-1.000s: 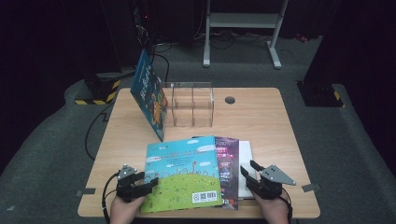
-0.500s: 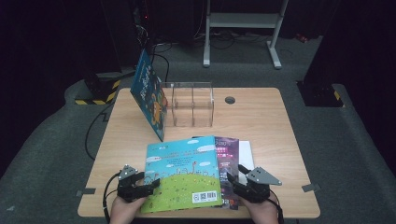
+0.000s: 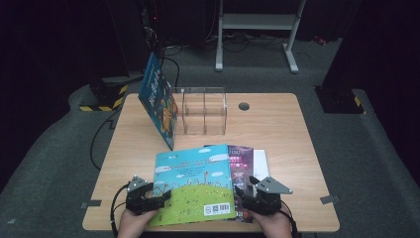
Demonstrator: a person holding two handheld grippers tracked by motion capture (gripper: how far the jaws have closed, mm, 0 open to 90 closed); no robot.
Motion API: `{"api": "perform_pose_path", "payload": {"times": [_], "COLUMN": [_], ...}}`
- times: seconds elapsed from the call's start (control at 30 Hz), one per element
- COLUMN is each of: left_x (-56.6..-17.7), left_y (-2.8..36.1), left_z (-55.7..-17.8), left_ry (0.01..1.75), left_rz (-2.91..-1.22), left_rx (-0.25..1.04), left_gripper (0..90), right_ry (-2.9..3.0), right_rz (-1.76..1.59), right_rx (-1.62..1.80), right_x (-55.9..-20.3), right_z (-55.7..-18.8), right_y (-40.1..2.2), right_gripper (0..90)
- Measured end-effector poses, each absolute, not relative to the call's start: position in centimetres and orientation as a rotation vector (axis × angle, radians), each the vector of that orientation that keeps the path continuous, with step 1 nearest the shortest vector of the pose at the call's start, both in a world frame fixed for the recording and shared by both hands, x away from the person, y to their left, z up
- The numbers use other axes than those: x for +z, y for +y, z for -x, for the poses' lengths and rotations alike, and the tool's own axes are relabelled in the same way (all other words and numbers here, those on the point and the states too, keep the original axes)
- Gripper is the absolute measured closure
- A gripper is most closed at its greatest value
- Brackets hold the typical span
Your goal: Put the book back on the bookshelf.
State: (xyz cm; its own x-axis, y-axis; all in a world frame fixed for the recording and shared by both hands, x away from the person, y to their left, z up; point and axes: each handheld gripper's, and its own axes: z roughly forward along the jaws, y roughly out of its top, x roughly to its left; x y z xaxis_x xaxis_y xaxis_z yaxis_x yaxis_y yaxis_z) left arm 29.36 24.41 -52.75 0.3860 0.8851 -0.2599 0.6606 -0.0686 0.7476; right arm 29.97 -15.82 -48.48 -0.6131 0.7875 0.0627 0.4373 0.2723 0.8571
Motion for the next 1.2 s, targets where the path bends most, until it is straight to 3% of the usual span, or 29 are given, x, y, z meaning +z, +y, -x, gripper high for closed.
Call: {"api": "perform_pose_path", "payload": {"times": [0.57, 1.2], "left_x": [-52.3, -52.1], "left_y": [22.9, 19.2], "left_z": [-29.8, -30.2], "left_ry": [1.323, 1.229], "left_rz": [-1.847, -1.891], "left_rx": [0.334, 0.283], "left_gripper": [15.7, 17.9], "right_ry": [2.198, 2.150], "right_rz": [-1.095, -1.208], "right_rx": [1.266, 1.268], "right_x": [-48.8, -48.4], "right_z": [-29.9, -30.2], "right_y": [-15.1, -17.9], "right_gripper": [36.5, 35.1]}}
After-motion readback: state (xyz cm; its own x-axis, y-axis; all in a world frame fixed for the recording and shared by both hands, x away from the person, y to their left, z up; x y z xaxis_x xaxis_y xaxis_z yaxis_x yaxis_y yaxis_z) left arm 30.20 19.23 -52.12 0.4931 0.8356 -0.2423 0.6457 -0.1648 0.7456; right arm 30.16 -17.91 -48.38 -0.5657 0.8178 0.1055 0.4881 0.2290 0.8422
